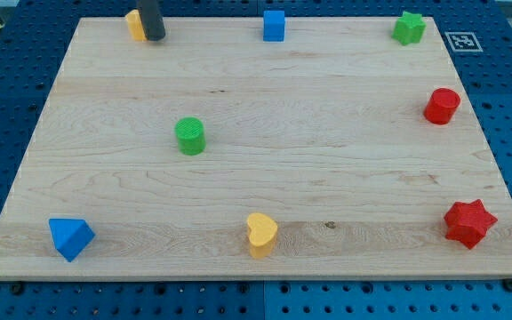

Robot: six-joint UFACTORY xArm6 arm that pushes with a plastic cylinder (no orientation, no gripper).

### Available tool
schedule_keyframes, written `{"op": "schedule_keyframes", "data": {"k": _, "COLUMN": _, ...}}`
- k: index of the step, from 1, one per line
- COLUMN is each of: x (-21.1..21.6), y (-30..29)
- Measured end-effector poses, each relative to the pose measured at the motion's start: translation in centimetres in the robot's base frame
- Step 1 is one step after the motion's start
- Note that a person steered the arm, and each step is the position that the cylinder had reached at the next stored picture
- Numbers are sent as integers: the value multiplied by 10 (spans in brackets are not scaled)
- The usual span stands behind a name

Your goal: Slide yellow hexagon left a bit

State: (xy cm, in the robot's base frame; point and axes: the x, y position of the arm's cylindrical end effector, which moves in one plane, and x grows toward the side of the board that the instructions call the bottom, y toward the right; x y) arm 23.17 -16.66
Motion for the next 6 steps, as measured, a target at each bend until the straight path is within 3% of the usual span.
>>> {"op": "schedule_keyframes", "data": {"k": 2, "x": -1, "y": 5}}
{"op": "schedule_keyframes", "data": {"k": 4, "x": -39, "y": 43}}
{"op": "schedule_keyframes", "data": {"k": 6, "x": -31, "y": 15}}
